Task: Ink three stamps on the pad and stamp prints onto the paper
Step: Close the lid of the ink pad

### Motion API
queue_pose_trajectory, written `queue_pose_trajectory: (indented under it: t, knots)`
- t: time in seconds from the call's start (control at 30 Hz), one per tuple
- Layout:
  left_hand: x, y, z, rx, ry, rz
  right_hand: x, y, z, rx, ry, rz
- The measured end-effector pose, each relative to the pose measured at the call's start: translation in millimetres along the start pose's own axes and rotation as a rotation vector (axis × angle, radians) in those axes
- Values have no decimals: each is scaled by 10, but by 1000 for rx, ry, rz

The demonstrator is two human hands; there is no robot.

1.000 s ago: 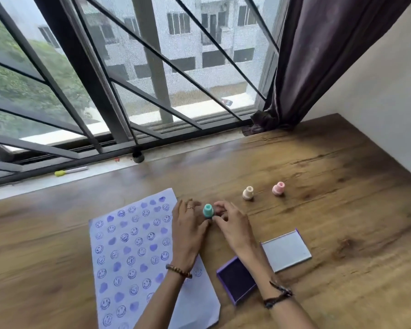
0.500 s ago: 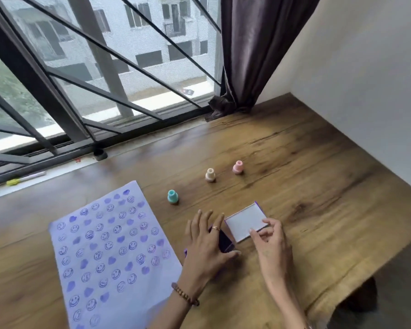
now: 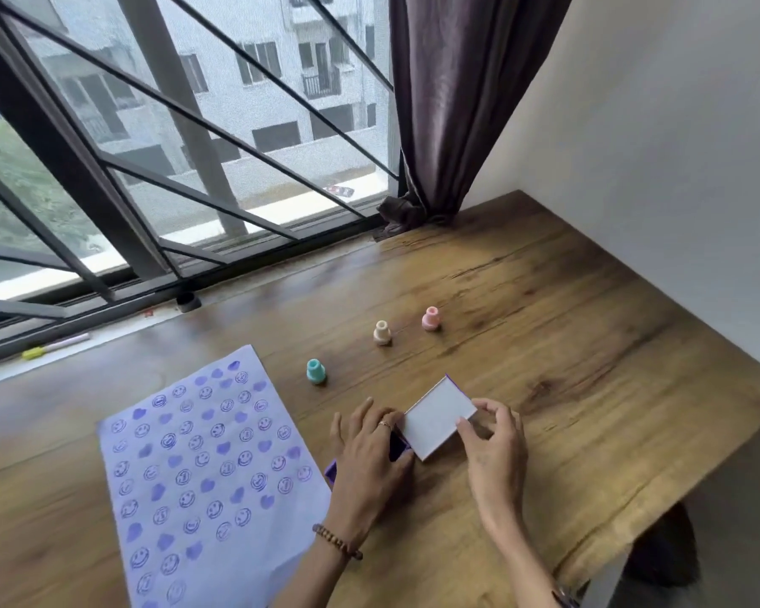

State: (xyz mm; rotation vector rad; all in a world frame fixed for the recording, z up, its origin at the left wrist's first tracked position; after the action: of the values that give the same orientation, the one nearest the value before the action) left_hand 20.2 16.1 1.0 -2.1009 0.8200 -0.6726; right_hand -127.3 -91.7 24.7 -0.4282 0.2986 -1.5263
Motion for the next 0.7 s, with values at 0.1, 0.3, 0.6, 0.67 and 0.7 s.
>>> queue_pose_trajectory:
  t: [0.1,0.3,0.6,0.67,0.7]
  knots:
    - [-38,-24,23,-40,-25,60,-85,-1,300,120,-133,39]
    - [-259,-404,397,-80,-135,25,-766,122,724,-66,-824,193]
    - [-585,-607,894,81,-156,126,-1173,343,389,-182,-1020,445]
    - [-596,-599,902,49,-168,111,-1032,361,358,-185,-837,422]
    - [-605,-591,904,37,-173,105,-955,382,323,-200,-743,406]
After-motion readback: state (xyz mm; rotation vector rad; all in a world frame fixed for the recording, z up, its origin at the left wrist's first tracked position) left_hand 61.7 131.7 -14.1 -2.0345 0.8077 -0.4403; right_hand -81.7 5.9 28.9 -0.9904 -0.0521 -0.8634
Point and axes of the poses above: each hand's wrist, its own x-axis towards the middle knuckle, its own y-axis out of the palm, z = x × y, the point moved 9 cm from there along x, towards the middle knuckle, and after that the axes turned 11 degrees about -z, right-handed, at the moved point
